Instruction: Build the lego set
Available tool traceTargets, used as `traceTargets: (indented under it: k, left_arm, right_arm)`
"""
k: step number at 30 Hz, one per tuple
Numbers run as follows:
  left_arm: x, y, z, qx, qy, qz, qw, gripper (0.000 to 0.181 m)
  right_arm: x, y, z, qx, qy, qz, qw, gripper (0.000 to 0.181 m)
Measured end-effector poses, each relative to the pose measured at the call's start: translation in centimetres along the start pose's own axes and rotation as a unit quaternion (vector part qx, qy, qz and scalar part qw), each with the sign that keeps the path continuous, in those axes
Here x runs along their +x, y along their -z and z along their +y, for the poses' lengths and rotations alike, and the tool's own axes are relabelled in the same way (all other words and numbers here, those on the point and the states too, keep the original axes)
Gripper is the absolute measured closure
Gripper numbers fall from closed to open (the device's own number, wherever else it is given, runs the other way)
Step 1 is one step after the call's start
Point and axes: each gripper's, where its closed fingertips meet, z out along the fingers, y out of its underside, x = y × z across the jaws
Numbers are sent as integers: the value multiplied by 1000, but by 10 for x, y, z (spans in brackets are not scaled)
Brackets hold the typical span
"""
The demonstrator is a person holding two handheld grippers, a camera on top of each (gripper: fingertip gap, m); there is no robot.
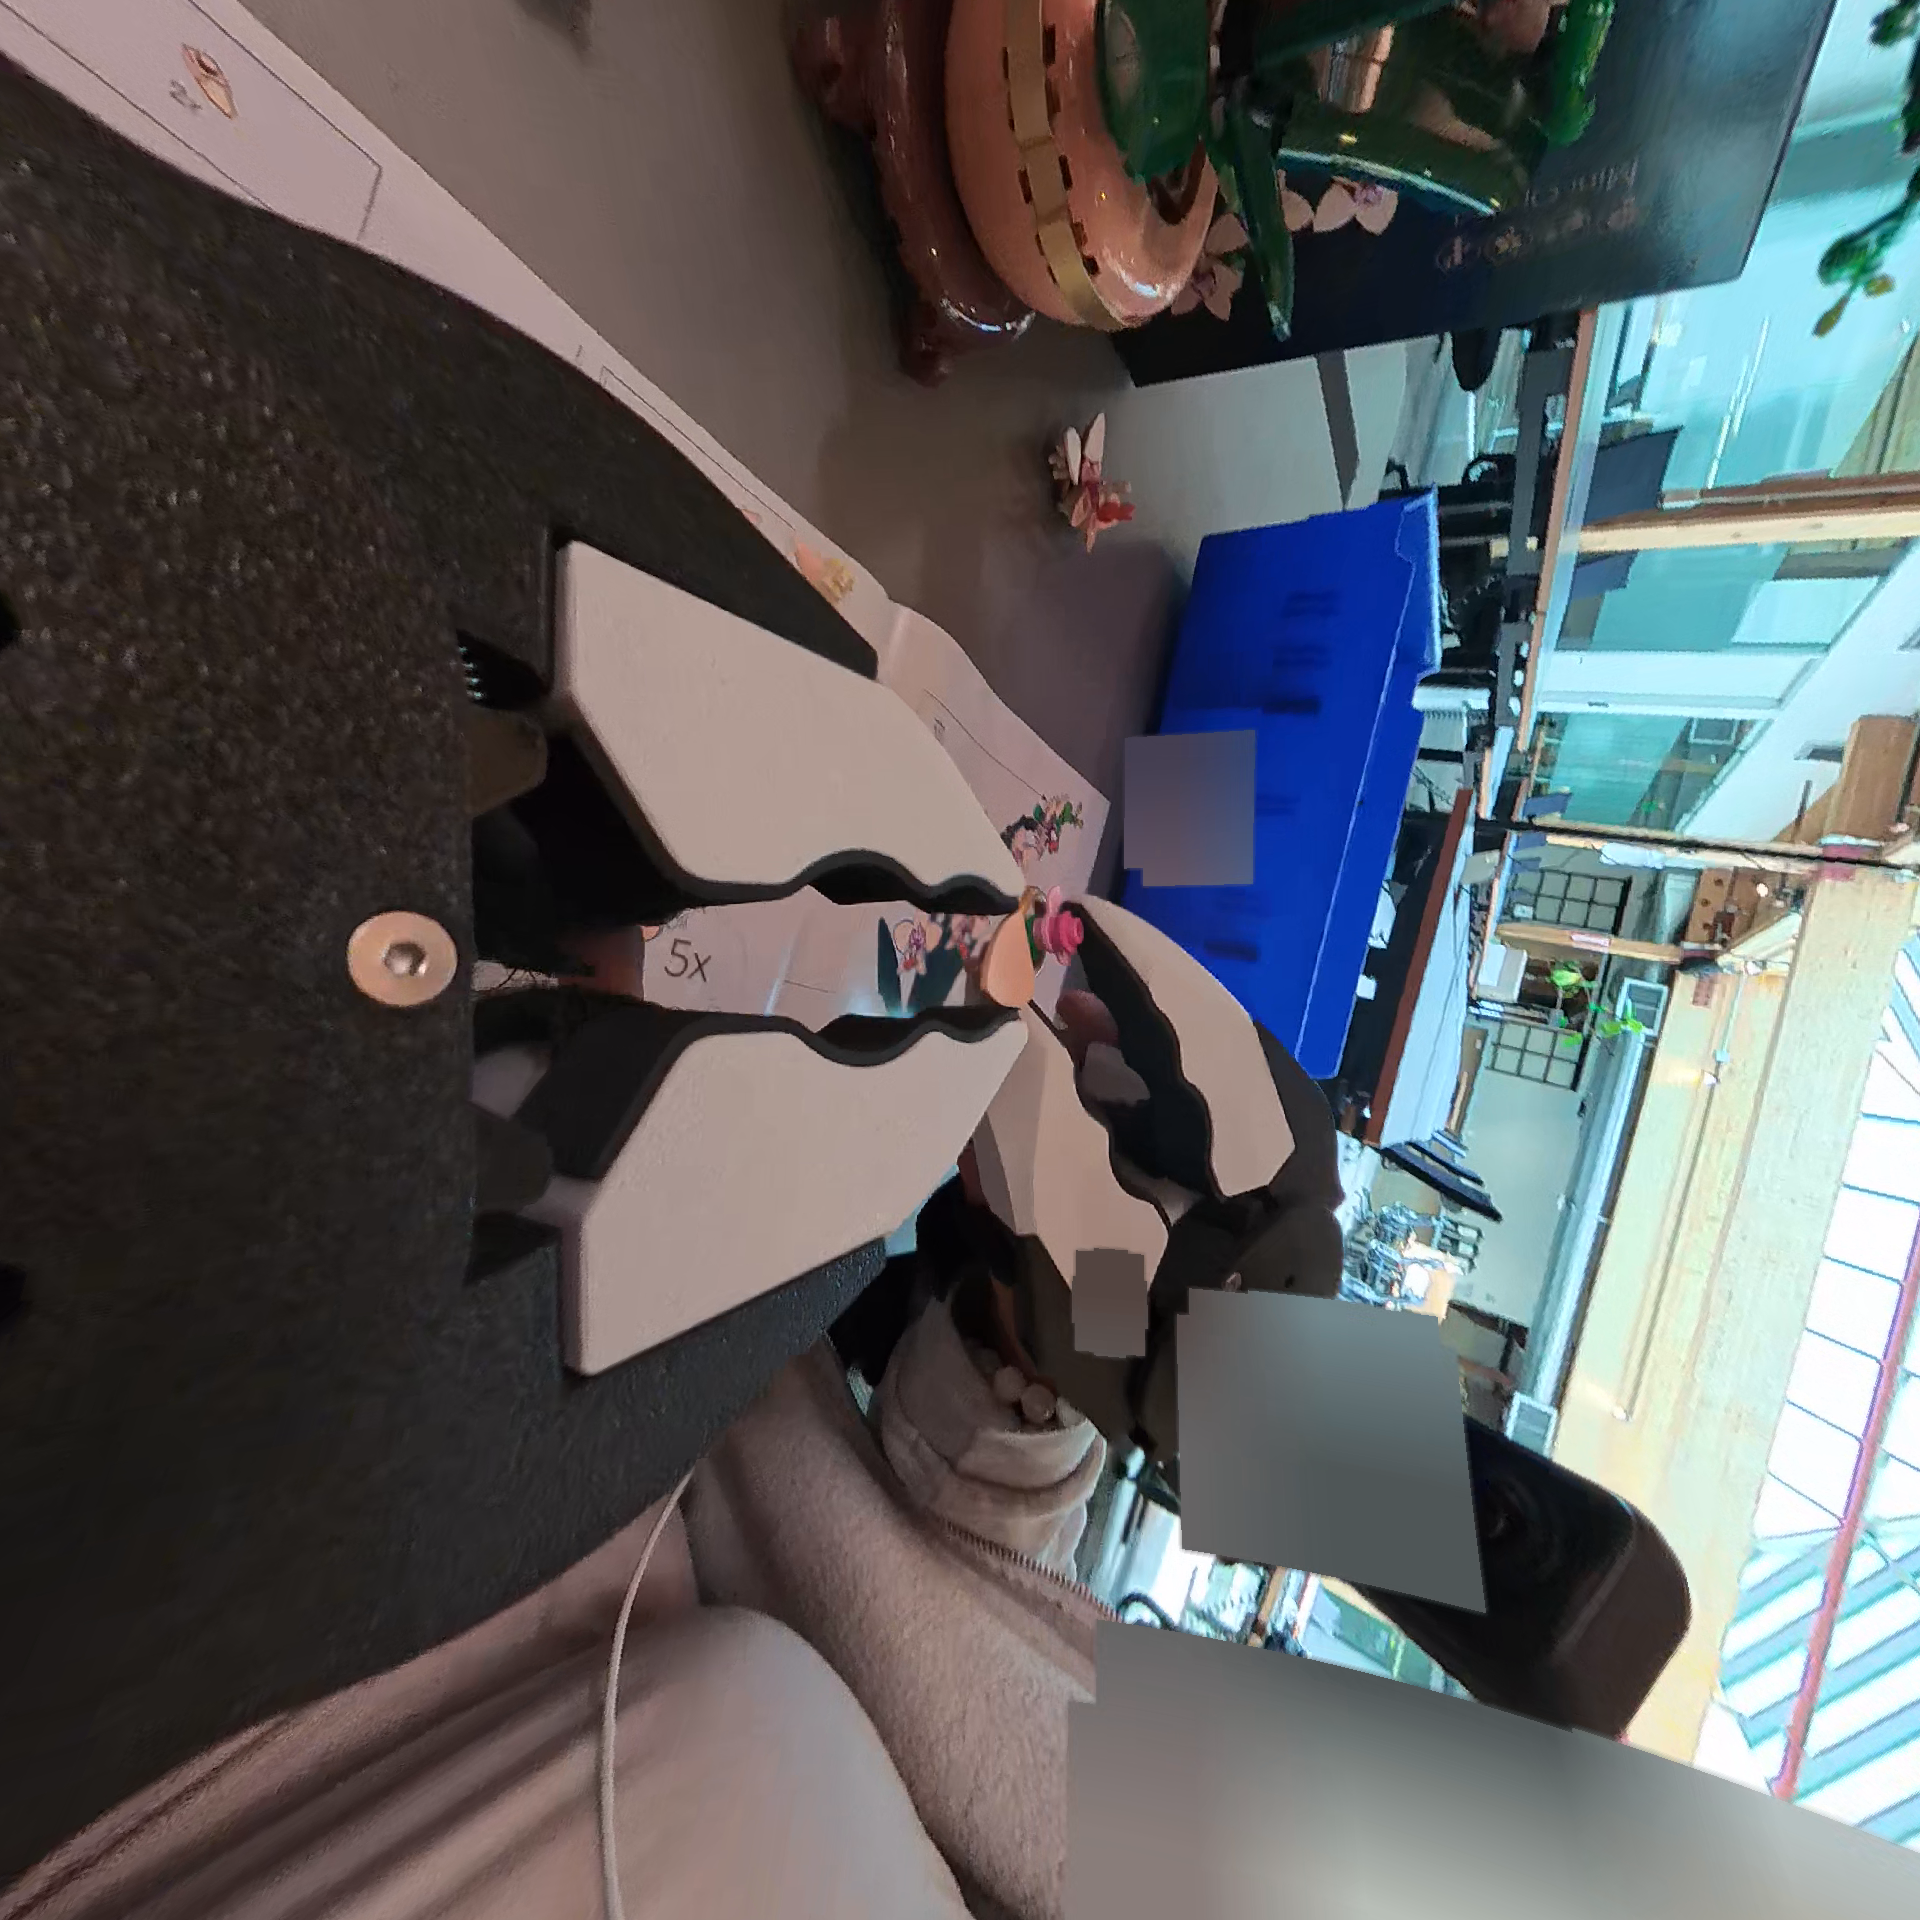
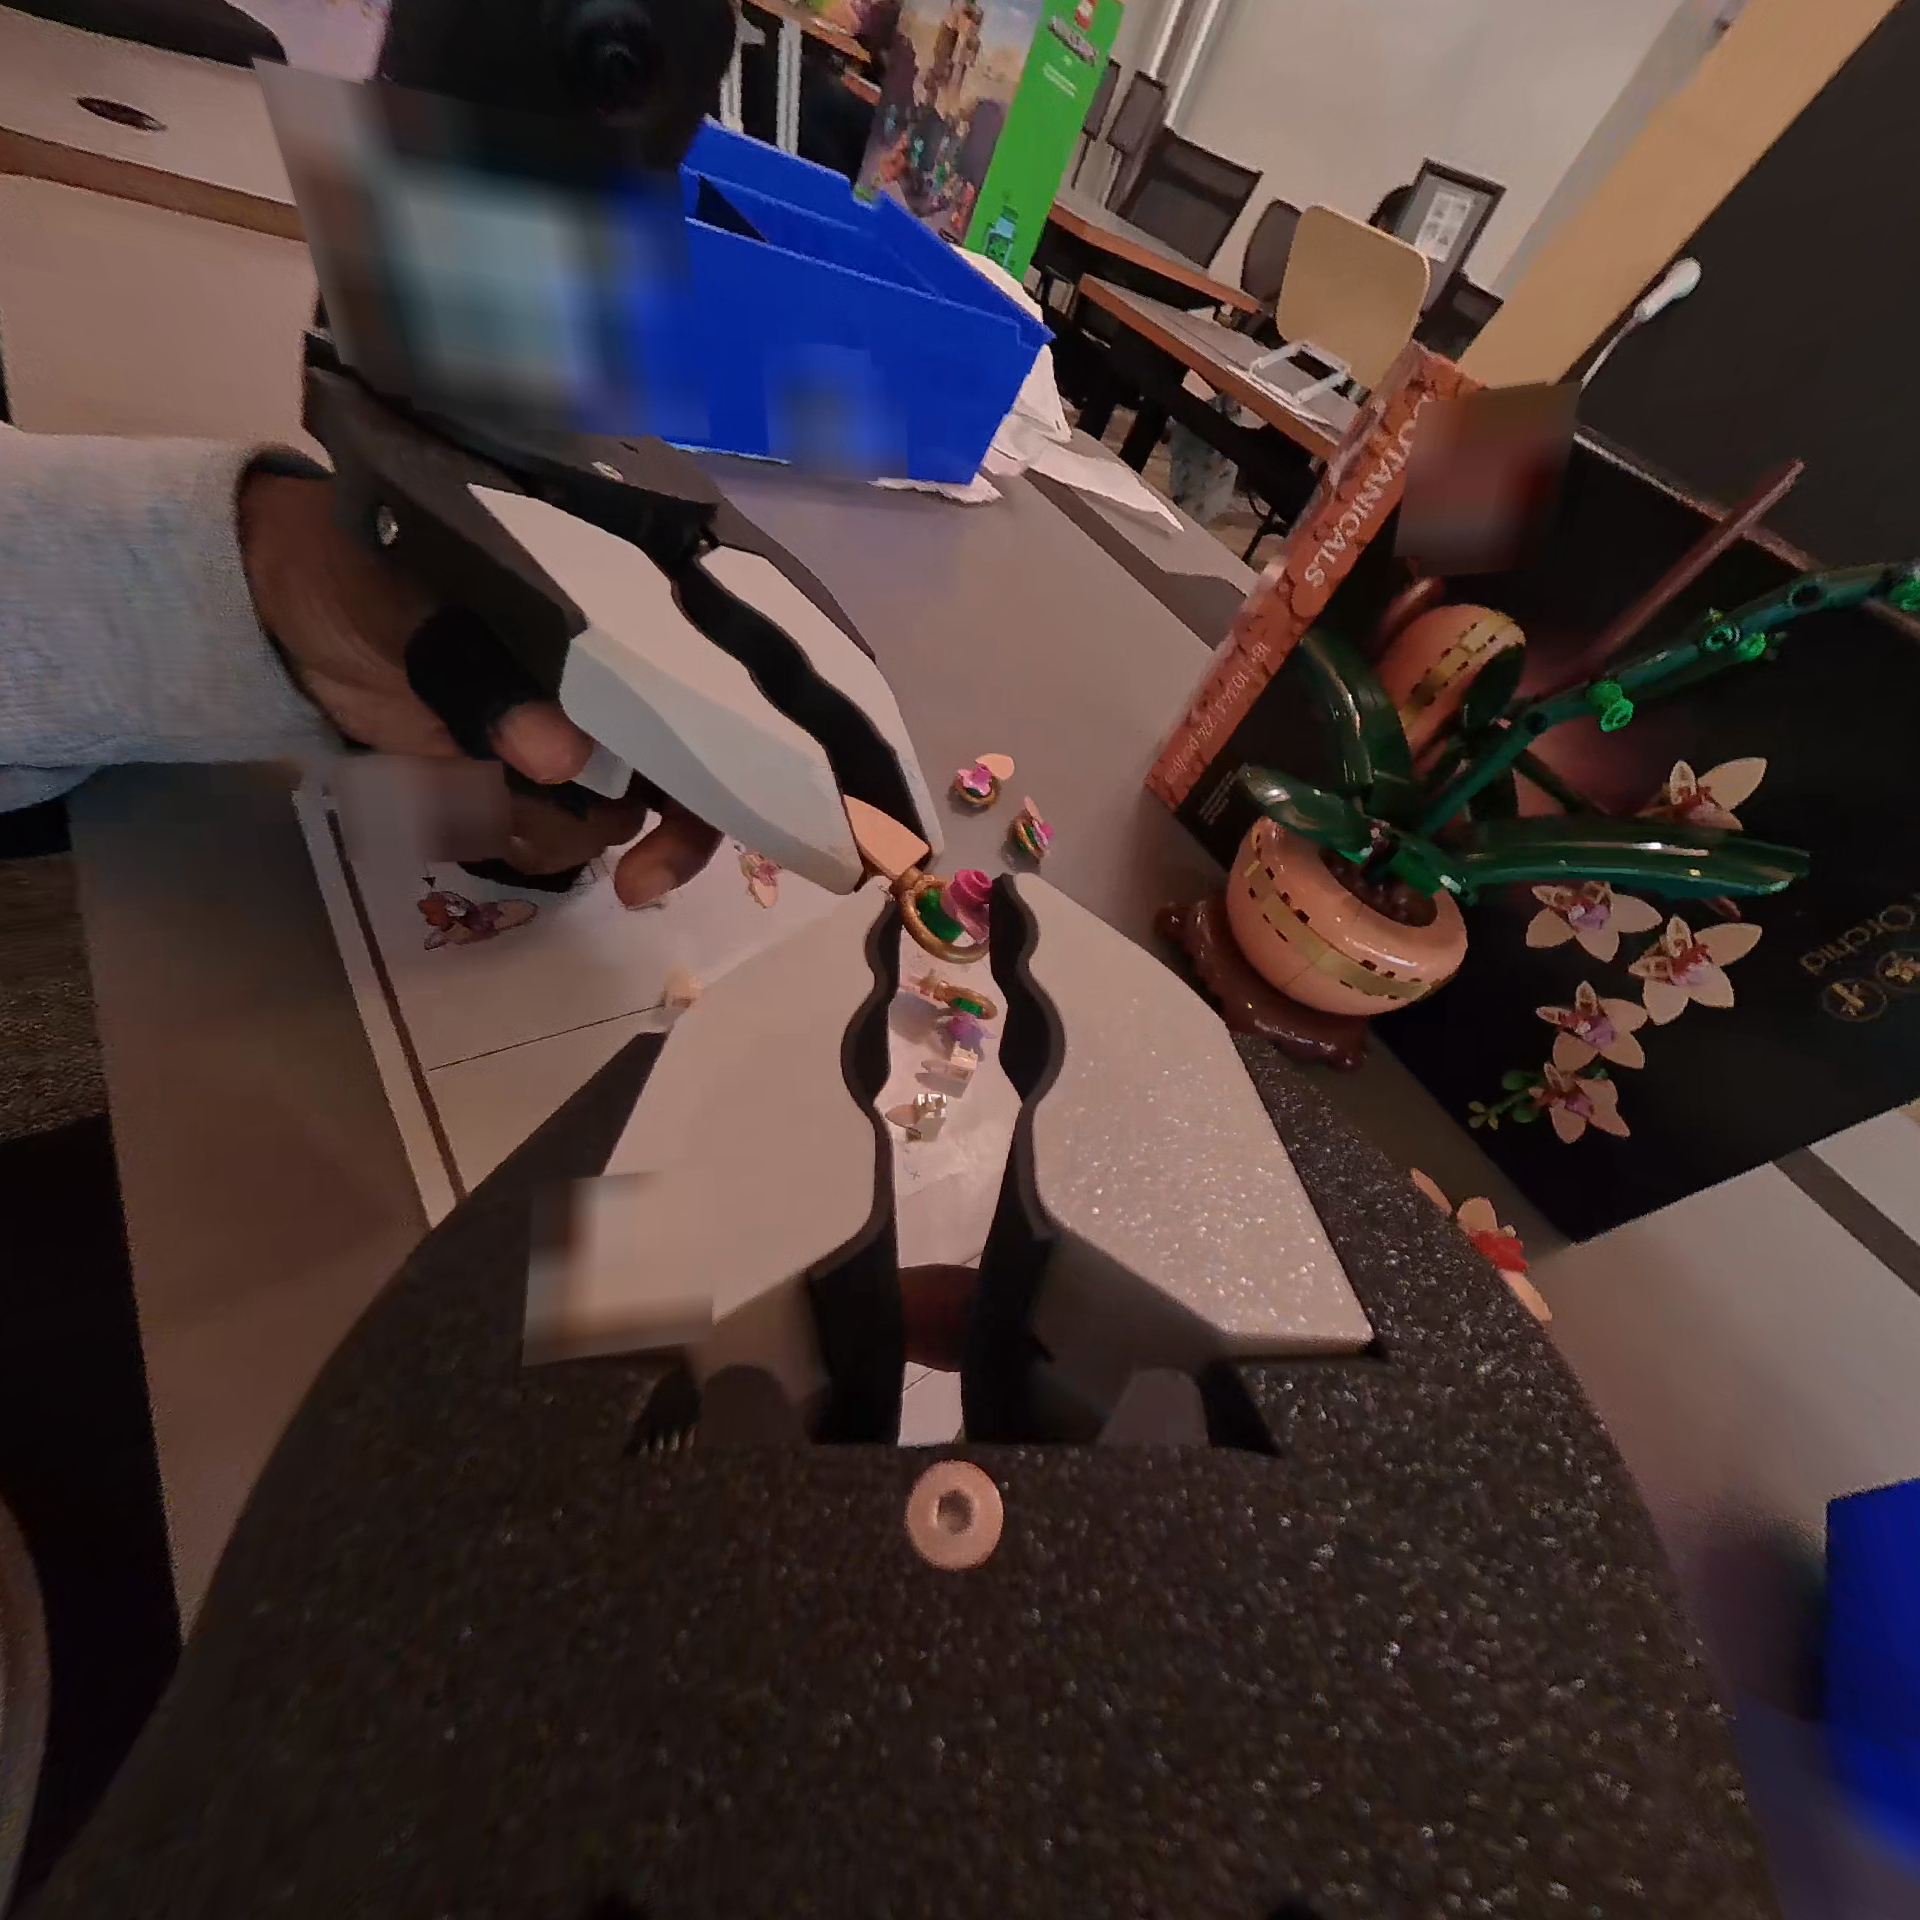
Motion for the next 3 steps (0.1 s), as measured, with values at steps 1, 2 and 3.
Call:
traceTargets:
  k: [1,2,3]
  left_arm:
    - [2,1,-2,7,-1,10,1000,165]
    - [5,3,-3,14,-2,21,1000,165]
    - [7,5,-5,22,-3,33,999,165]
  right_arm:
    - [-2,1,-3,7,4,-7,1000,164]
    - [-3,2,-5,14,7,-16,1000,164]
    - [-6,4,-8,21,9,-27,999,164]
